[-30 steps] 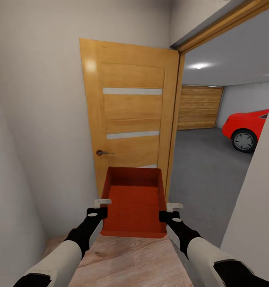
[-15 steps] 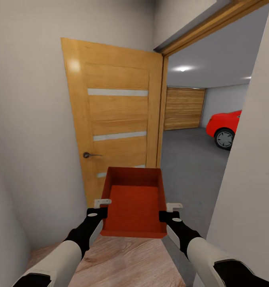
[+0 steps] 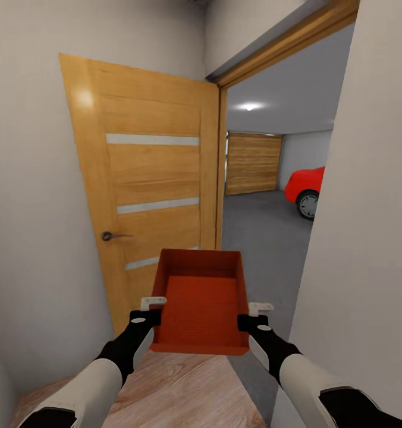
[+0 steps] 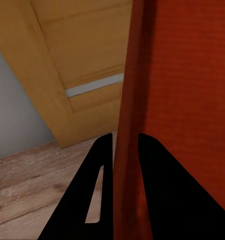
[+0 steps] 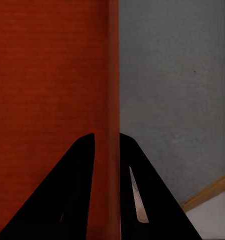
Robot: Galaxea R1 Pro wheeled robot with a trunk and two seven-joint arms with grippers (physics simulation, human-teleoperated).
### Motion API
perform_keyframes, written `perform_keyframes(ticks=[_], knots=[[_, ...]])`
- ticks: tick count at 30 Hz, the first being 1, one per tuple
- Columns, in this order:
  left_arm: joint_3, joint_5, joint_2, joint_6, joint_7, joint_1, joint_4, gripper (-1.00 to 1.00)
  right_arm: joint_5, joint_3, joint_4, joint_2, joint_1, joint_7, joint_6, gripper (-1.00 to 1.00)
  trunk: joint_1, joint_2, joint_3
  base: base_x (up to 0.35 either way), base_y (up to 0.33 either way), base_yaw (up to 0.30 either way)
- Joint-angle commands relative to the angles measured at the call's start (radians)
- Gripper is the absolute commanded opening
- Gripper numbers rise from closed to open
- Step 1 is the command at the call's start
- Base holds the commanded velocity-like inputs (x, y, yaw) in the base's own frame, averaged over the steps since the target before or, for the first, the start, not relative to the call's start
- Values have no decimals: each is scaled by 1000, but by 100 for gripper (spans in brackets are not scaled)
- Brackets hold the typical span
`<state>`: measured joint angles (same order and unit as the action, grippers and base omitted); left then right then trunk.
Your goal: Move the two storage containers from the living room to the garage. In the garage, place one container on the floor and stack the other container on top of it (either order is fine).
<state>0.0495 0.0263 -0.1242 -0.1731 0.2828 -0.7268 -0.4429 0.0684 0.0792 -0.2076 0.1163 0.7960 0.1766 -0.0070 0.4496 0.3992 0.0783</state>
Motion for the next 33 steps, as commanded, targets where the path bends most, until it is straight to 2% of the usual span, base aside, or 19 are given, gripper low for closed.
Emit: perform_keyframes(ticks=[1,11,22,33], knots=[[-3,-21,21,-9,27,0,-5,-100,7,-1,3,-17,0,6,-1,-100,0,1,0,0,0,-226],[-3,-22,21,-9,27,0,-5,-100,6,-1,5,-17,0,5,-1,-100,0,1,5,0,0,-221],[-3,-22,20,-10,27,0,-4,-100,5,-2,5,-20,0,4,-6,-100,0,1,5,4,5,-19],[-3,-22,20,-12,27,0,-2,-100,5,-1,5,-20,0,4,-9,-100,0,1,5,155,231,0]])
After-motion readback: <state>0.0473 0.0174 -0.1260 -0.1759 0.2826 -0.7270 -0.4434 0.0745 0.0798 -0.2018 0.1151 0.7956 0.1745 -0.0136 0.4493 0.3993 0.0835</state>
